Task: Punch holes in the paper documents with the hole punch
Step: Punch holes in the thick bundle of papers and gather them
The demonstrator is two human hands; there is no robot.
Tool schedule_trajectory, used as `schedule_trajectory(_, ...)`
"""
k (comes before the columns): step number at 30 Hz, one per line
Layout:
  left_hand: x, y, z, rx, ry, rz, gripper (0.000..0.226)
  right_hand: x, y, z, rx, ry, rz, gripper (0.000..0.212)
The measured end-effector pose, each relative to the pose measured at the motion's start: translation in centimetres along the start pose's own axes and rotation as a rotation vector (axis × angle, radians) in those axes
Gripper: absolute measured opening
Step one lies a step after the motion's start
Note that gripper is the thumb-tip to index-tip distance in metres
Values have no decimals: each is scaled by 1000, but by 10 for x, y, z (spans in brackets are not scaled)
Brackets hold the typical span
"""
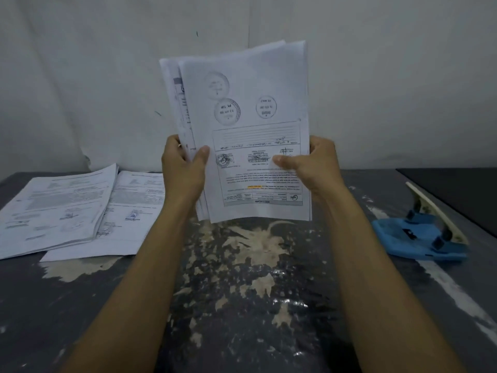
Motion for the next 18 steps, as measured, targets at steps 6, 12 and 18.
schedule_trajectory(6,-4,-21,19,-137,-30,-56,21,-6,-6,4,24,11,28,33)
schedule_trajectory(12,-10,-19,4,-80,18,-93,28,-9,-12,13,5,-47,27,32)
schedule_trajectory(18,-25,-4,-10,-10,41,-161,23,-13,-9,26,-11,-91,77,21)
Point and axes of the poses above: each hand's wrist, its own y-axis away from the middle knuckle, its own x-axis out of the back of the hand, z = x × y, the point moved 10 cm from there along -y, towards the middle knuckle, and after that the axes turned 2 degrees about -x, right-handed, at the moved point
